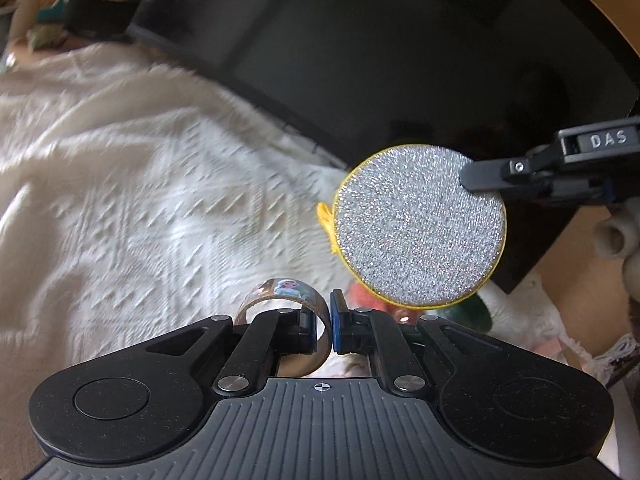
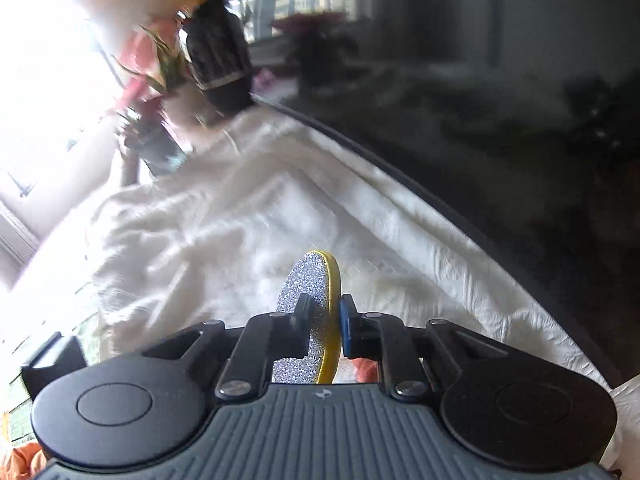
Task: Organize soft objects
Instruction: 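Carry both into the pink box and open both tools to release them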
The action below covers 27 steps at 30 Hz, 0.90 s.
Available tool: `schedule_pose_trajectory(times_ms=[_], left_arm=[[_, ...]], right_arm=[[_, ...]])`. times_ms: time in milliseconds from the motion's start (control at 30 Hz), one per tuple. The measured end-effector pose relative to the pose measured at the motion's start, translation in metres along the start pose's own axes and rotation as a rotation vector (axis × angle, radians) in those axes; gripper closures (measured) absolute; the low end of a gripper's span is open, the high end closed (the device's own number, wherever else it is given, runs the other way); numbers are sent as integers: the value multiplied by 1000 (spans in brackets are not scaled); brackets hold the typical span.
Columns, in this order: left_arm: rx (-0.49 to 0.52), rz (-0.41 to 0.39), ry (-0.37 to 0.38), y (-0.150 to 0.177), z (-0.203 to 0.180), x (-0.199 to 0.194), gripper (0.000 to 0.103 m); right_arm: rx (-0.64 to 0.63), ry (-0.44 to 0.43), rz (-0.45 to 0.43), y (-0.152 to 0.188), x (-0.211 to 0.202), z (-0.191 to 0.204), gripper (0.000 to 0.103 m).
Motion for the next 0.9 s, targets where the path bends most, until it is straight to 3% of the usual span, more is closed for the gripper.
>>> schedule_pose_trajectory(times_ms=[167, 367, 500, 667, 800, 900], left_arm=[[93, 13, 30, -7, -48, -3, 94], [217, 58, 167, 6, -145, 18, 94], [293, 146, 310, 33, -229, 46, 94], [377, 324, 484, 88, -337, 86, 94], [479, 427, 533, 129, -402, 112, 94], [530, 485, 540, 145, -440, 132, 94]], right_arm=[[25, 18, -69, 2, -46, -18, 89], [108, 96, -198, 36, -146, -84, 89], [203, 189, -279, 80, -209, -144, 89], [341, 369, -366, 147, -284, -221, 89], [407, 525, -390, 195, -318, -269, 89], [493, 551, -385, 225, -323, -303, 89]])
Point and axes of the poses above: each gripper's, at about its wrist camera, not at the fingertips, and x roughly the way its jaws point, z to its left, y to its underside, the point moved 7 cm from there along x, roughly the way its jaws point, and after that the axes turned 7 degrees about y, right-handed, at the moved point
